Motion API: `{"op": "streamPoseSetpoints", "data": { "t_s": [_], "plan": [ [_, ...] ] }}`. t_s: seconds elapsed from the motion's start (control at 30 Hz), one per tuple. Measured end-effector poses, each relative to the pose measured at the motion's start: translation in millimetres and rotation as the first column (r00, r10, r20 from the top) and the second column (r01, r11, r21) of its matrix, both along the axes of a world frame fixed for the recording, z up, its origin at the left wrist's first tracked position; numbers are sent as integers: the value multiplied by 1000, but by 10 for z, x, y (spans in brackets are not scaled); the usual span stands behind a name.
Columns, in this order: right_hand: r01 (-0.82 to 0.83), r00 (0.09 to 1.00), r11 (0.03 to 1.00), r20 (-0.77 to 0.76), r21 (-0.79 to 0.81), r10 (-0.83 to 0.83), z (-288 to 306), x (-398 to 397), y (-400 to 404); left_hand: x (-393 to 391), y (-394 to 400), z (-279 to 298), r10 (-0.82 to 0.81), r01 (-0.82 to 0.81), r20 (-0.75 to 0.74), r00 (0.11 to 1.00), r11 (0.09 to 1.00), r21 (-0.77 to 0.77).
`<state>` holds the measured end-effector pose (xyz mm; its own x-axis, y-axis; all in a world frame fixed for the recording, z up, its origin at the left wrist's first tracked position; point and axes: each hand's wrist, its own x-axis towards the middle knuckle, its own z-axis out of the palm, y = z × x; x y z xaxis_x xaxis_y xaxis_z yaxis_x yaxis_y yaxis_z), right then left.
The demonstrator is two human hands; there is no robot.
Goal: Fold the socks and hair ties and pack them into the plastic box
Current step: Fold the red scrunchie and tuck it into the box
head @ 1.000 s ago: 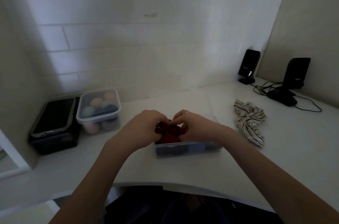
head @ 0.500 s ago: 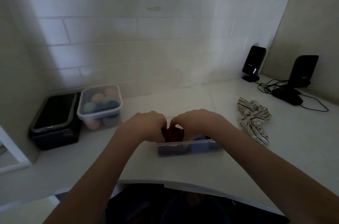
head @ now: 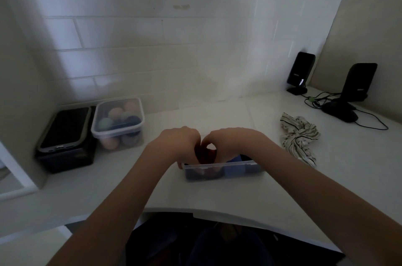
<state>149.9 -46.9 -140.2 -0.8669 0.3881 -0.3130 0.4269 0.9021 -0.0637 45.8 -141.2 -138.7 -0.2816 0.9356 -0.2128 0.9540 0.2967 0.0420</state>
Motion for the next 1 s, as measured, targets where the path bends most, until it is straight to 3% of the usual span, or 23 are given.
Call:
{"op": "streamPoseSetpoints", "data": {
  "t_s": [0.17, 0.3, 0.4, 0.53, 0.73, 0.87, 1.0],
  "plan": [
    [-4, 999, 995, -34, -97, 0, 84, 88, 81, -34, 45, 8, -6, 8, 35, 999, 998, -60],
    [42, 999, 996, -4, 82, -41, 84, 56, 27, -58, 53, -2, -15, 19, 63, 998, 997, -75],
    [32, 995, 991, 91, 127, -44, 75, 10, -13, -80, 28, -17, -9, 16, 81, 997, 996, -89],
    [30, 970, 999, 241, 41, -39, 102, 11, -10, -90, 32, -32, 17, -5, 122, 992, 995, -98],
    [82, 997, 991, -15, 107, -81, -61, 160, 9, -105, 48, -48, 28, -15, 136, 990, 995, -99],
    [91, 988, 988, -113, -125, -105, -64, 239, 102, -105, 68, -19, 22, -11, 152, 988, 997, -76],
    [78, 946, 970, -291, -232, -146, -56, 393, 144, -119, 23, 64, -10, 21, 131, 991, 996, -84]
  ]
}}
